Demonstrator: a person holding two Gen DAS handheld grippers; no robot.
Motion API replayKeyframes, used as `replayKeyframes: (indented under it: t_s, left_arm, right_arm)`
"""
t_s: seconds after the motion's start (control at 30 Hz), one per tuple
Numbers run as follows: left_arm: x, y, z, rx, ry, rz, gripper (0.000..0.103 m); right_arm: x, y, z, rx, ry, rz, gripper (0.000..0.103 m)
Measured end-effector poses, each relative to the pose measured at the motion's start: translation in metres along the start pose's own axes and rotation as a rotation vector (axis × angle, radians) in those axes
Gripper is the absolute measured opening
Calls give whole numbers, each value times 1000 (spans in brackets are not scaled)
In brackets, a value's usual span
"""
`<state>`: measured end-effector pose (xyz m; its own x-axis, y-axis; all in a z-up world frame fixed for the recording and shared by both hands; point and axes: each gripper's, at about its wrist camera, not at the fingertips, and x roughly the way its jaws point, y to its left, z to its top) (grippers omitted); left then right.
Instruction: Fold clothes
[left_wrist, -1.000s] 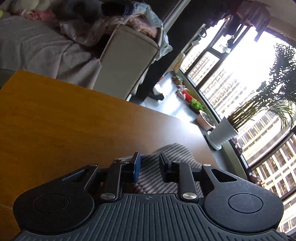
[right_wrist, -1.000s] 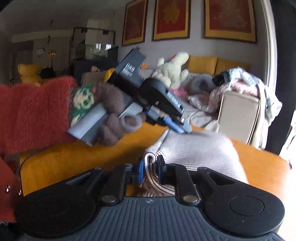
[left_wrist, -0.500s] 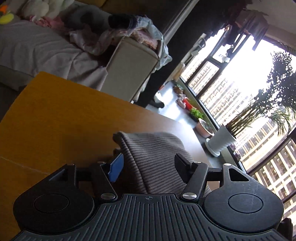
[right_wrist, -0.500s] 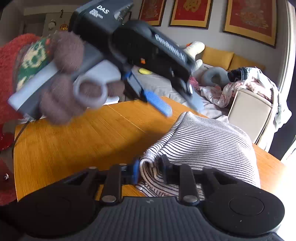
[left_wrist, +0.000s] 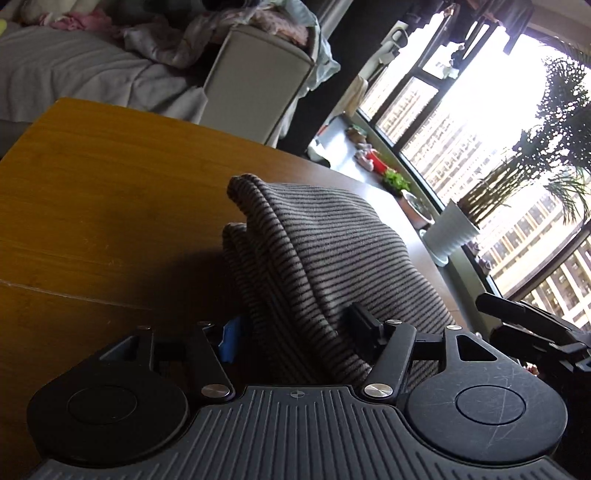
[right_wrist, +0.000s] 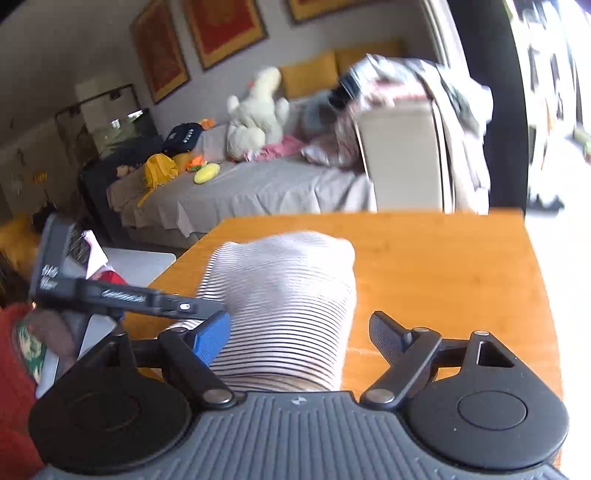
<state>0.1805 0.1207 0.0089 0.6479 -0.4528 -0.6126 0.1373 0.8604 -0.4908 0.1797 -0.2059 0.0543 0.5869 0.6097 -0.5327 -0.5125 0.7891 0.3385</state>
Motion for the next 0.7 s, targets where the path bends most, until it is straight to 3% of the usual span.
replayKeyframes:
  t_s: [0.1, 0.17, 0.23, 0.33, 0.43, 0.47, 0.53, 0.7]
  left_arm:
    - [-10, 1, -1, -23, 1, -44, 68]
    - [-15, 0, -3, -32, 6, -91, 84]
    - [-13, -2, -5, -27, 31, -113, 92]
    - [8, -1, -9, -29, 92, -90, 92]
    - [15, 2, -9, -42, 81, -130, 88]
    - [17, 2, -9, -51, 87, -145, 82]
    - [18, 4, -11, -50, 79, -152, 78]
    - [10, 19, -3, -54, 19, -102, 72]
  right_arm:
    - [30, -27, -2, 70, 101, 31, 85]
    - [41, -36, -1, 87, 137, 62, 92]
    - [51, -44, 1, 111, 169, 101, 95]
    - [55, -47, 4, 99, 198, 130, 96]
    - [60, -43, 6, 87, 215, 140, 94]
    - [60, -43, 5, 89, 218, 150, 90]
    - [65, -42, 6, 113, 218, 208, 67]
    - [97, -24, 20, 76, 180, 211, 67]
